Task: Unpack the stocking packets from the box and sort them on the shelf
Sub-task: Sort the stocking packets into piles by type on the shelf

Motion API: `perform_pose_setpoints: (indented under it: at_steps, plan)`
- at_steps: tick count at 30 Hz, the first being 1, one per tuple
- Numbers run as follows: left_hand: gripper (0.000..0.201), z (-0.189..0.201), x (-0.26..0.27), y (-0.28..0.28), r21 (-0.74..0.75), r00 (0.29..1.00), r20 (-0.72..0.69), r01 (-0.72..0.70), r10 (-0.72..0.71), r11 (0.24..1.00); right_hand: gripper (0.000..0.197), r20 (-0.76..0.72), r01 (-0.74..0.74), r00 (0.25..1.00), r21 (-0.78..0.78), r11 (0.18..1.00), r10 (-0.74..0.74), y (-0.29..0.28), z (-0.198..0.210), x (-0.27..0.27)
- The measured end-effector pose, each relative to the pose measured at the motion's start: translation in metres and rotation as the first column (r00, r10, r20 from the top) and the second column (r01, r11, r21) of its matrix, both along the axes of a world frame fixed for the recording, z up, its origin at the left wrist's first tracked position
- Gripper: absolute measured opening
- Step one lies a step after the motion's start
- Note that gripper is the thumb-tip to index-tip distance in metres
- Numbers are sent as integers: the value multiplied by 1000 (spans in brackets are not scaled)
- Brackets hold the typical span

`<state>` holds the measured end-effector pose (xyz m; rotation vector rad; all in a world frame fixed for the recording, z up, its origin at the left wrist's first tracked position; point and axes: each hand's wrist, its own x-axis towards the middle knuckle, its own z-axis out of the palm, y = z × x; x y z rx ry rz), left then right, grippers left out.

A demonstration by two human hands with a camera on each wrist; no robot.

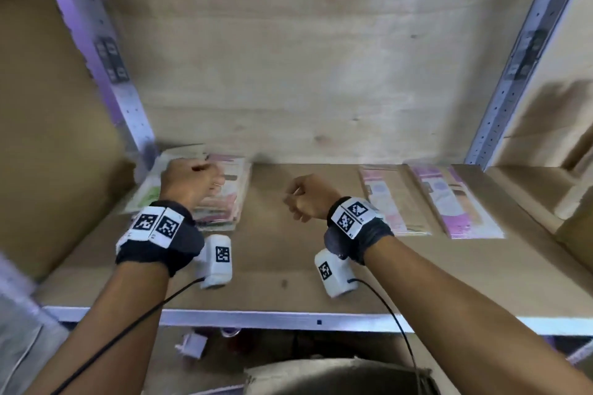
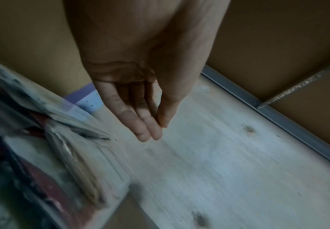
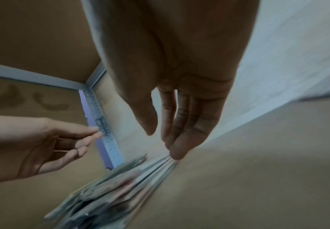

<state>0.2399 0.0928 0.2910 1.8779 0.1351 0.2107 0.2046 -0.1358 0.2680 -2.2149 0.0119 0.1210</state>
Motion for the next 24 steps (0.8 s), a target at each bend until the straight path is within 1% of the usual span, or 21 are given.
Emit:
perform_pose_setpoints:
  at_steps: [1,2,4,5,7,10,11,12,13,14,16,17,18,19,20,21,23,24]
  plan:
    - [9,0,1,8,-11,1000,9,-13,14,1000,6,-9,12,1000,15,1000,-12,16,-1,10]
    - [13,-1,2,14,-21,1000,16,-24,25,999,10,-33,27,999,57,998,-25,31,-1,20]
    - [16,-2,3,26,-36,999,14,-39,39,999,24,-105,64,993,151,986,-49,57,-2,36]
    - [15,-3,4,32,-31,999,7,-46,46,998,31,-136,77,989,172,982,-54,67,-3,44]
    - [11,-7,4,45,-17,998,-9,-60,60,998,41,-184,89,981,161,983,-59,85,-6,55]
    - [11,-13,3,59,-27,999,-25,-48,47,998,50,-216,58,975,13,998,-54,100,-18,65]
    - [13,-14,3,63,-18,999,-29,-40,40,999,55,-232,55,971,8,998,-52,102,-23,67]
    - [13,-15,3,66,-12,999,-36,-33,32,999,66,-244,67,968,31,997,-58,102,-27,67]
    - [12,-15,3,68,-18,999,-44,-28,27,999,73,-250,80,966,65,995,-61,102,-30,67]
    - [11,-15,3,69,-29,998,-54,-25,24,999,69,-238,84,970,101,991,-58,101,-33,65]
    - [8,-14,2,67,-58,998,-59,-30,27,998,40,-193,67,980,104,992,-46,96,-35,60]
    - [8,-14,1,64,-81,998,-56,-34,30,996,33,-180,59,983,77,995,-44,92,-35,58]
    - [9,-14,-1,61,-103,998,-50,-31,26,994,33,-187,61,981,63,996,-48,86,-34,54]
    - [10,-13,-2,56,-125,999,-40,-18,14,992,32,-204,67,978,85,994,-48,80,-32,49]
    - [11,-14,-3,52,-149,1000,-31,-6,2,989,29,-225,72,974,144,987,-38,72,-32,45]
    - [10,-14,-4,46,-160,999,-36,-1,-4,987,26,-253,82,967,235,968,-21,64,-32,41]
    - [6,-14,-5,35,-136,997,-79,14,-25,991,19,-283,108,959,418,902,16,47,-30,27]
    - [10,-15,-6,29,-146,993,-102,38,-53,989,18,-267,111,964,476,872,23,37,-29,19]
